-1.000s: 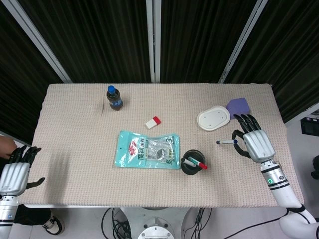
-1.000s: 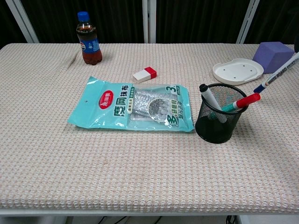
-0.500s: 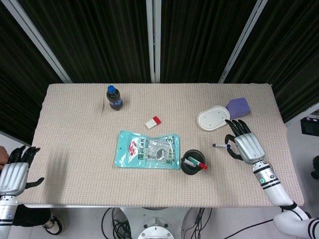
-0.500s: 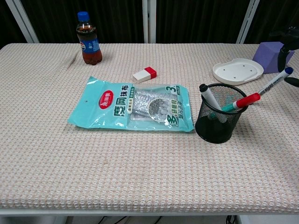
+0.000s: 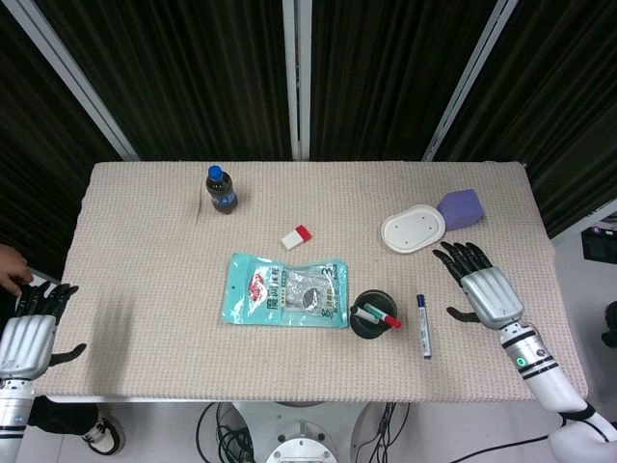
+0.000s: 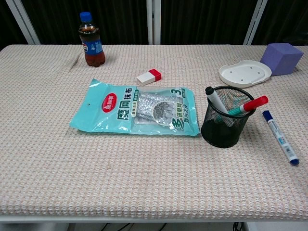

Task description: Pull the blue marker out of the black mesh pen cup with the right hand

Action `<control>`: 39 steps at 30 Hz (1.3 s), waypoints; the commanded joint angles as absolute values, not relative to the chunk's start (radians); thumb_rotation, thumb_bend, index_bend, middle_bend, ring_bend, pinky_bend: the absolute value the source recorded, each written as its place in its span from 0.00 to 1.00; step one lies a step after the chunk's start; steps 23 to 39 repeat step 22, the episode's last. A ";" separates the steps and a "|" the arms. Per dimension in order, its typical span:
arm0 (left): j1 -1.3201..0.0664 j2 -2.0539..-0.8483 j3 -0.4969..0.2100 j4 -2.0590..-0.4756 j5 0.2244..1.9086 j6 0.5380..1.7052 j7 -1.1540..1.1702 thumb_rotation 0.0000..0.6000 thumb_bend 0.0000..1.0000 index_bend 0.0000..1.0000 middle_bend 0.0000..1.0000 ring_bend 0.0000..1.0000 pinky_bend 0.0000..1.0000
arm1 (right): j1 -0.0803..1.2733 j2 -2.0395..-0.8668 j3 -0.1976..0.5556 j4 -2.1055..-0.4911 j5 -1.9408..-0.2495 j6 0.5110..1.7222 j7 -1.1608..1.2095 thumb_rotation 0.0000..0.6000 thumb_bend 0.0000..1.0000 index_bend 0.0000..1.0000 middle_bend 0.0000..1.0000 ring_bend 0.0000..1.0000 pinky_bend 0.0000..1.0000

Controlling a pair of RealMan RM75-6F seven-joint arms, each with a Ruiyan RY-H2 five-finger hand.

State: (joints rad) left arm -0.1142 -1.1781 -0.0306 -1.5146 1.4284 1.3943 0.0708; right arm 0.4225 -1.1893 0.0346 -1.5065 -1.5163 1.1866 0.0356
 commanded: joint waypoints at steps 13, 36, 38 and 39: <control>-0.118 -1.175 -0.037 -1.531 1.432 1.402 0.085 1.00 0.13 0.14 0.11 0.00 0.07 | 0.247 -1.160 0.053 -1.478 -1.370 1.380 -0.125 1.00 0.09 0.00 0.00 0.00 0.00; -0.119 -1.150 -0.052 -1.555 1.439 1.429 0.086 1.00 0.13 0.14 0.11 0.00 0.07 | 0.151 -1.172 0.056 -1.543 -1.289 1.455 -0.207 1.00 0.09 0.00 0.00 0.00 0.00; -0.119 -1.150 -0.052 -1.555 1.439 1.429 0.086 1.00 0.13 0.14 0.11 0.00 0.07 | 0.151 -1.172 0.056 -1.543 -1.289 1.455 -0.207 1.00 0.09 0.00 0.00 0.00 0.00; -0.119 -1.150 -0.052 -1.555 1.439 1.429 0.086 1.00 0.13 0.14 0.11 0.00 0.07 | 0.151 -1.172 0.056 -1.543 -1.289 1.455 -0.207 1.00 0.09 0.00 0.00 0.00 0.00</control>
